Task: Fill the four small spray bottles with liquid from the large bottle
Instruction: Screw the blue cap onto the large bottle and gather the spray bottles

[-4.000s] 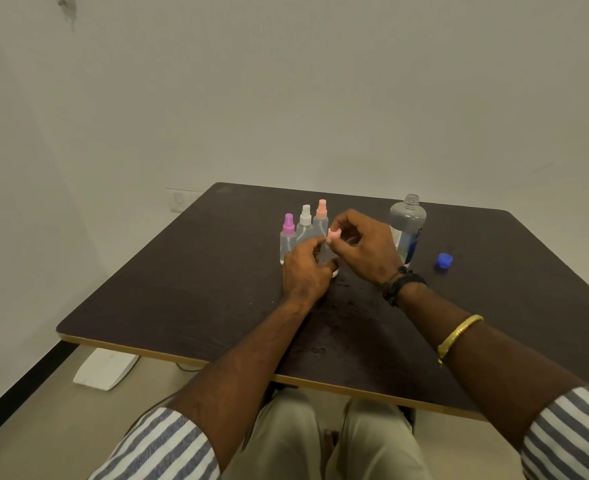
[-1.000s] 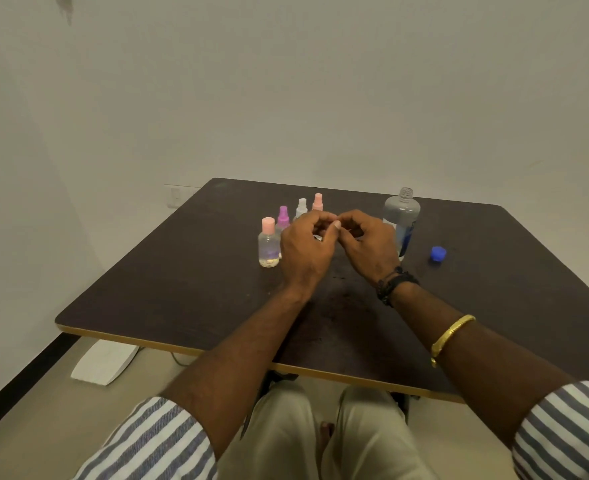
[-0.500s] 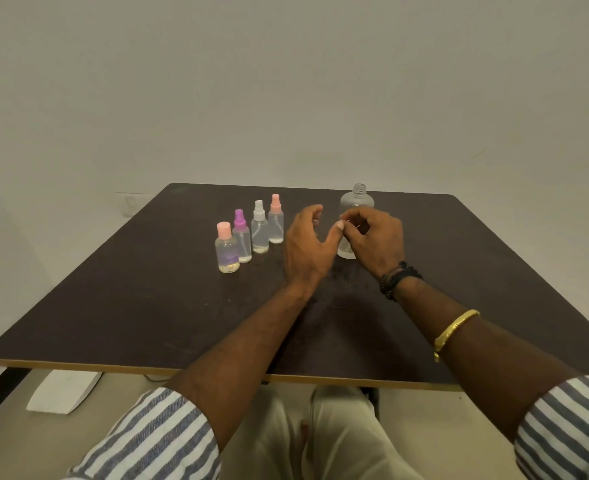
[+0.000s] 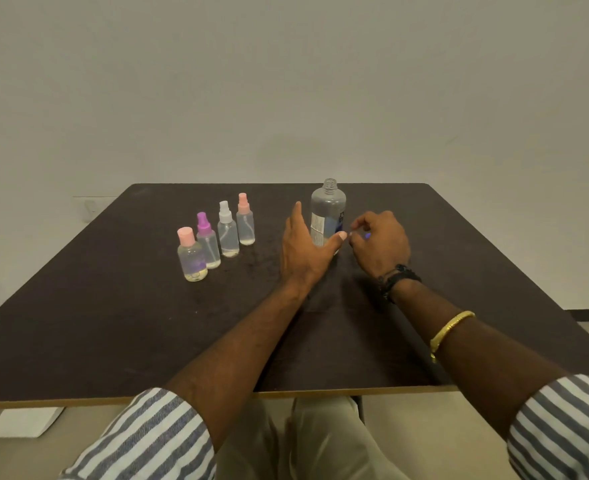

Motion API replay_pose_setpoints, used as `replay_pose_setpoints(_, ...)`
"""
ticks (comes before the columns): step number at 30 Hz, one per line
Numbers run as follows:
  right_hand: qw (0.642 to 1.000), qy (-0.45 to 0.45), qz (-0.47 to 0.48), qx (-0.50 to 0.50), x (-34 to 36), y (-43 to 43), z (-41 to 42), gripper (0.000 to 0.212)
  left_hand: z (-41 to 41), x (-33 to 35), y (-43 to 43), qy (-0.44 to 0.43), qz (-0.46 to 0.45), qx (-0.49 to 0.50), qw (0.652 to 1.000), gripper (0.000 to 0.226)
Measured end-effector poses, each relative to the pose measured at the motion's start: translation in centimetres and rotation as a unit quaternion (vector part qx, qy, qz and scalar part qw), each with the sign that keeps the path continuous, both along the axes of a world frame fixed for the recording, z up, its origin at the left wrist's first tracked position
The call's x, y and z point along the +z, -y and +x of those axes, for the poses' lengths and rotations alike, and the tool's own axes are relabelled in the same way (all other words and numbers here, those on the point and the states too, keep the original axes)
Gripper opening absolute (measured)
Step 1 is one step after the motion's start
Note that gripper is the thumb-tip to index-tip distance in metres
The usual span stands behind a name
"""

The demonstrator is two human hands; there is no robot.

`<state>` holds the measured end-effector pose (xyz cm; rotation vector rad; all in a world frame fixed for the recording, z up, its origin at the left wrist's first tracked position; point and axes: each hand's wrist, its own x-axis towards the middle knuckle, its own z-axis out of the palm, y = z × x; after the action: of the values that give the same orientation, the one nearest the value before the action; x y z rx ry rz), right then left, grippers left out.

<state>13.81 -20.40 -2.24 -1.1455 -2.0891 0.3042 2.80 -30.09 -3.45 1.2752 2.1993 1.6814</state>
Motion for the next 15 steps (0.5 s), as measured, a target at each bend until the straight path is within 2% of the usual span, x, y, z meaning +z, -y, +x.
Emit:
replay_pose_setpoints(5,0.995,0.067,-0.057,-0.050,-0.8,-1.1,0.3,0.039,-0.4,-0.6,-1.2,0.000,-0.014,-0.008,1.000,0.109)
replay_pose_setpoints(8,0.989,0.110,-0.081,-0.052,-1.3,-1.9,0.4,0.046,-0.5,-0.8,-1.7,0.007,-0.006,-0.010,1.000,0.109)
replay_pose_setpoints(11,0.990,0.116,-0.075,-0.043,-1.5,-2.5,0.3,0.040,-0.6,-1.1,-2.1,0.010,0.004,-0.011,1.000,0.108)
replay_pose_setpoints(15,0.992,0.089,-0.082,-0.041,-1.4,-2.9,0.1,0.020,-0.8,-1.2,-2.6,0.010,0.020,-0.011,1.000,0.104)
